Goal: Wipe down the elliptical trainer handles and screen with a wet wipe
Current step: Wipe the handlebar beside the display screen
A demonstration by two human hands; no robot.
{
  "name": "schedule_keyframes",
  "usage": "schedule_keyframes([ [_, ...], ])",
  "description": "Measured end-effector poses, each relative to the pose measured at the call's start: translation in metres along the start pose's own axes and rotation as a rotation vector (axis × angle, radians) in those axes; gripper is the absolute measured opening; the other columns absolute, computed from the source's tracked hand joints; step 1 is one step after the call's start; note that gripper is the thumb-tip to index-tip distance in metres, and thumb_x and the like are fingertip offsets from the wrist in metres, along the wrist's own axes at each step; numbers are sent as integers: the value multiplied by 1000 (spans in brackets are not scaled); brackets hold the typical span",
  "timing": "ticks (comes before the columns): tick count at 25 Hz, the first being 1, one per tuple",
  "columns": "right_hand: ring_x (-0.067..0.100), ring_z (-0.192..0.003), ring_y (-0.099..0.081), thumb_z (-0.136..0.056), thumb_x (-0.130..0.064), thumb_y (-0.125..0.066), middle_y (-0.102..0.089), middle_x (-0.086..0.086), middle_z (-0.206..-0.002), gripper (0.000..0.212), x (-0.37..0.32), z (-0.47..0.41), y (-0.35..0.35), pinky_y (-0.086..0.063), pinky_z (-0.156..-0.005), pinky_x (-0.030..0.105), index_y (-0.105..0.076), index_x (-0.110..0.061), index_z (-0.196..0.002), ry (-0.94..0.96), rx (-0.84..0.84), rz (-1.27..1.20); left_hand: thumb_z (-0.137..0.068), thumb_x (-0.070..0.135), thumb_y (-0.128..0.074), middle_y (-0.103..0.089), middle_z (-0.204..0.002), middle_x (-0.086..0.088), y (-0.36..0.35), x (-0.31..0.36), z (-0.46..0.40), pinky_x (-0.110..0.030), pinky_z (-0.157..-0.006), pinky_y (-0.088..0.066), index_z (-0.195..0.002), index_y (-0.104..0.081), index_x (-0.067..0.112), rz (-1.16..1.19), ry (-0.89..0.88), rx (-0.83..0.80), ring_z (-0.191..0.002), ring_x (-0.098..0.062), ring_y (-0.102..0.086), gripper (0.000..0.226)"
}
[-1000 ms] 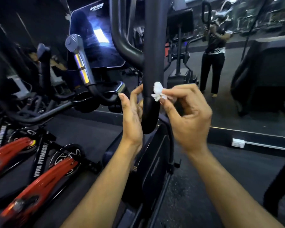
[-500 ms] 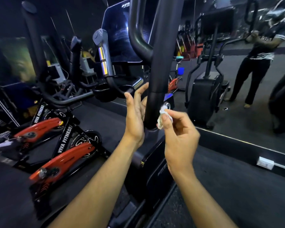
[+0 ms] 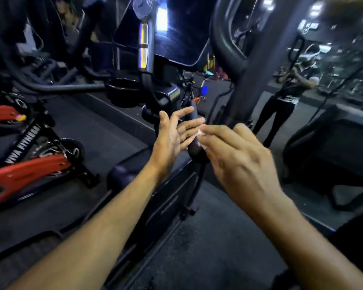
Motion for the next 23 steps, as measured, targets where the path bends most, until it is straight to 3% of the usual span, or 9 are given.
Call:
schedule_keyframes([
  [3,29,-87,-66,-102,-28,-61,-72,-5,-116,15,23,-37,30,-57,-64,43,-73,-22,-108,-87,-101,136,-95,78,-9,-73,-130,-2,6,-2,-21,-44,-119,-34,-132,-60,37,-130,-53,-121,-130,-16,-63,76],
  [7,26,-86,-74,-102,-27,-61,-74,-8,-110,12,7,-57,26,-58,-61,40,-73,-23,-103,-161,-264,246,-86,93,-9,-68,-138,1,16,-32,-53,-38,-127,-10,-126,-63,50,-492,-45,-356,-149,-11,-36,79],
  [9,28,-72,-73,-99,-29,-64,-72,-7,-98,7,-12,-45,-1,-54,-51,35,-70,-25,-96,-233,-399,388,-91,86,-5,-67,-136,0,17,-44,-66,-40,-129,-1,-118,-67,45,-607,-113,-428,-147,-11,-38,79],
  [11,27,-69,-73,-95,-27,-66,-70,-7,-96,3,-21,-26,-35,-49,-49,31,-66,-28,-98,-350,-559,508,-100,75,-5,-68,-128,9,17,-50,-69,-44,-129,-6,-111,-71,33,-563,-220,-421,-143,-10,-41,79],
  [13,27,-90,-74,-96,-15,-57,-64,-8,-127,27,-28,-9,-73,-50,-57,33,-57,-29,-120,-454,-702,495,-104,69,-7,-68,-120,12,18,-55,-68,-33,-125,-19,-106,-74,26,-476,-244,-365,-138,-3,-43,79],
  [15,26,-109,-70,-94,-7,-50,-41,-10,-157,44,-32,1,-100,-56,-66,37,-47,-25,-134,-503,-808,438,-108,58,-11,-67,-115,15,17,-58,-66,-25,-119,-23,-103,-74,25,-452,-252,-304,-132,6,-41,71],
  [18,21,-108,-71,-105,-25,-41,-51,-16,-149,24,-32,-11,-84,-53,-65,34,-53,-33,-124,-513,-755,469,-108,52,-12,-66,-114,18,18,-55,-67,-26,-119,-27,-102,-72,31,-444,-256,-290,-132,2,-43,64],
  [21,23,-92,-74,-100,-41,-25,-65,-15,-124,38,-29,-32,-28,-55,-63,35,-58,-35,-117,-438,-724,602,-108,62,-9,-65,-116,18,20,-56,-70,-34,-119,-29,-102,-70,37,-441,-311,-297,-136,-9,-46,67],
  [23,24,-86,-74,-94,-43,-23,-66,-16,-122,44,-16,-64,10,-55,-58,35,-62,-34,-114,-312,-661,655,-107,66,-7,-65,-118,17,19,-56,-70,-36,-119,-28,-103,-69,38,-452,-327,-309,-138,-10,-45,68],
])
Point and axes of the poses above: each hand's wrist, its own z-axis away from the middle knuckle, its own y-axis out of the back of the hand, x = y × z, the point moved 8 cm from there along -z, towards the middle knuckle
